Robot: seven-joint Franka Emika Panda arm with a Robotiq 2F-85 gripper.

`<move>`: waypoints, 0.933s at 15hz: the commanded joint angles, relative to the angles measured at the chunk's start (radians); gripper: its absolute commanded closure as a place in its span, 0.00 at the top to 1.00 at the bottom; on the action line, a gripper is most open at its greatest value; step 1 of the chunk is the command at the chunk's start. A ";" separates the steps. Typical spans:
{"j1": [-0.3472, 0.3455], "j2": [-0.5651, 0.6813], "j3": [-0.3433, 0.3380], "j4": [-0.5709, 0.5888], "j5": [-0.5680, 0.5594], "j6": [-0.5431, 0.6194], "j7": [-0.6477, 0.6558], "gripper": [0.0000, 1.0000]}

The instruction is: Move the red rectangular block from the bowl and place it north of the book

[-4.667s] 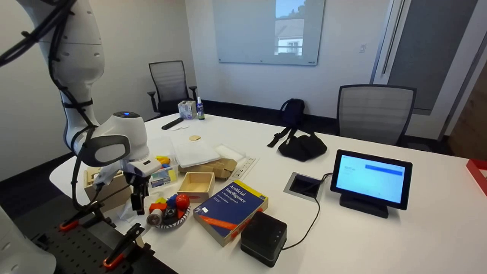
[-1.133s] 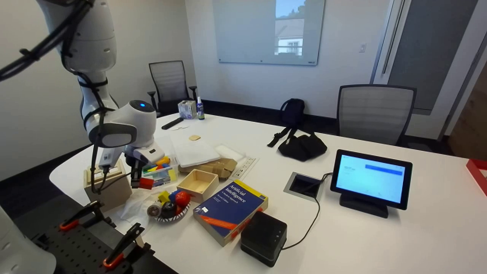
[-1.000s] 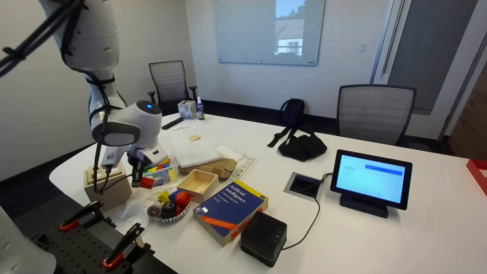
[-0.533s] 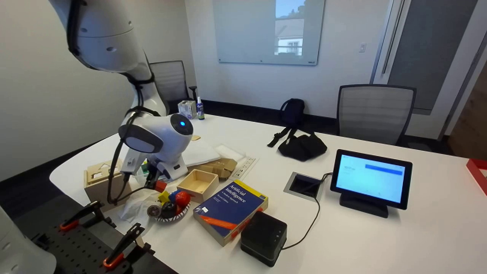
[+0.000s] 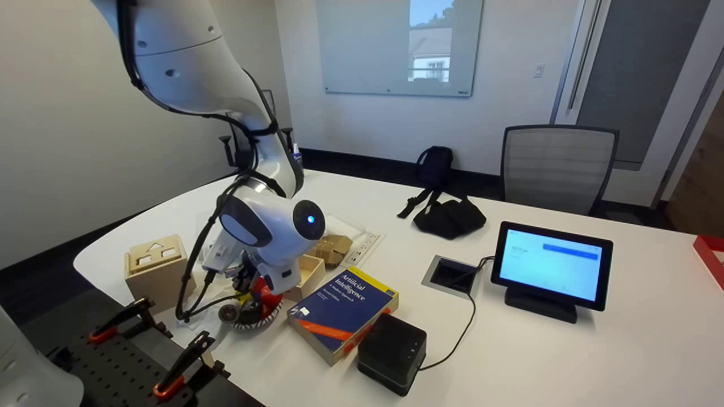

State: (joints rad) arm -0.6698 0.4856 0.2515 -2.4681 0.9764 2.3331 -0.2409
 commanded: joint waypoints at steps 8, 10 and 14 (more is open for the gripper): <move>0.200 0.075 -0.392 0.067 0.100 -0.293 -0.053 0.09; 0.196 0.109 -0.421 0.095 0.095 -0.345 -0.068 0.09; 0.183 0.193 -0.457 0.171 0.090 -0.433 -0.089 0.09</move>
State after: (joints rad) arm -0.4903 0.6164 -0.1800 -2.3588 1.0423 1.9703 -0.3008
